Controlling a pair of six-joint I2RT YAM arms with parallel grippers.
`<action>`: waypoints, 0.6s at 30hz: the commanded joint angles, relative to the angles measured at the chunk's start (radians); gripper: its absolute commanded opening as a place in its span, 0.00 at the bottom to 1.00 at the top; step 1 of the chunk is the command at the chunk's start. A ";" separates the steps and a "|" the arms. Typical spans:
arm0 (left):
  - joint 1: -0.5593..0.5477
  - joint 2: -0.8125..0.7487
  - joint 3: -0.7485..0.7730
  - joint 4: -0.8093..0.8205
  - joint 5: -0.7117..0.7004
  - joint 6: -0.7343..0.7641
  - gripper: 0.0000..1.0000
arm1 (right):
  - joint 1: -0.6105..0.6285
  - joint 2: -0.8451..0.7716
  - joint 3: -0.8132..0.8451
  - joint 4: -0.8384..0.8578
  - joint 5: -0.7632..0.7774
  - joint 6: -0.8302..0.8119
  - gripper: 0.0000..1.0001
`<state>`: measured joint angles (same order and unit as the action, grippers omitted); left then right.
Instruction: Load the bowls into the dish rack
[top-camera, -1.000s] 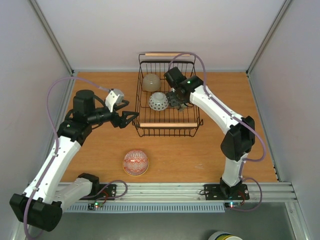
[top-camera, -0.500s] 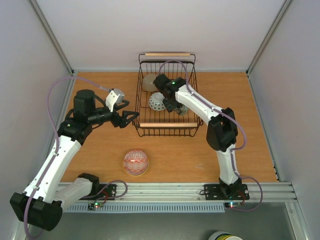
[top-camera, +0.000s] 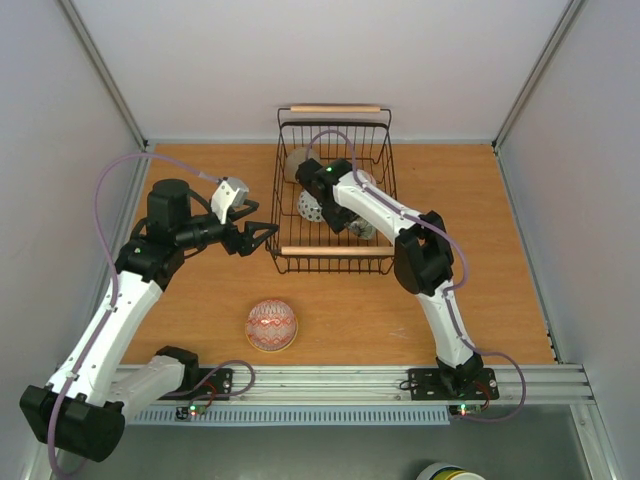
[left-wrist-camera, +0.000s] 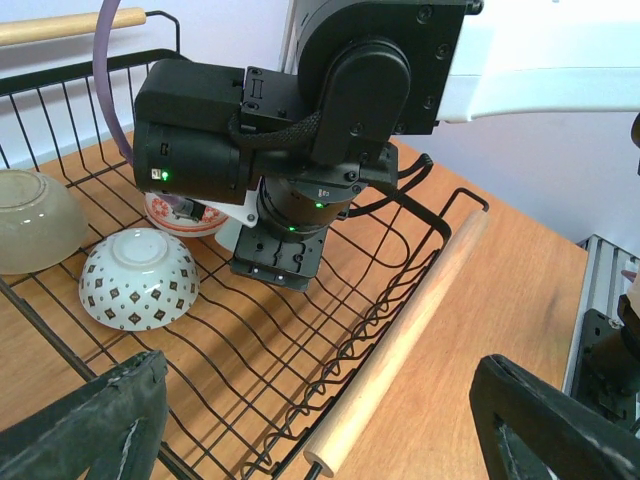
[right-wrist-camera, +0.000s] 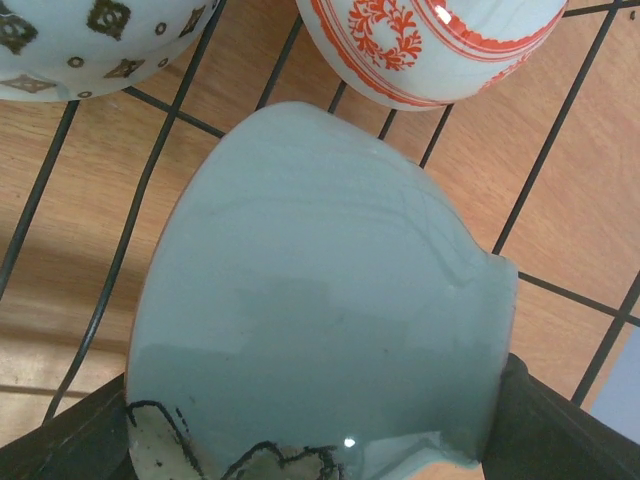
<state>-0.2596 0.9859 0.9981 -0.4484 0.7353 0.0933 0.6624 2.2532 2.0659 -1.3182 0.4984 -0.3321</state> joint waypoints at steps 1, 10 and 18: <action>-0.002 -0.016 -0.004 0.045 0.004 -0.003 0.83 | 0.009 0.038 0.034 -0.079 -0.038 -0.018 0.30; -0.002 -0.015 -0.003 0.046 0.001 -0.003 0.83 | 0.018 0.049 0.031 -0.072 -0.040 -0.018 0.87; -0.001 -0.017 -0.003 0.044 -0.003 -0.003 0.83 | 0.026 -0.001 0.006 -0.020 -0.063 -0.019 0.99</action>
<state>-0.2596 0.9859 0.9981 -0.4480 0.7345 0.0937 0.6804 2.2833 2.0872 -1.3598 0.4534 -0.3428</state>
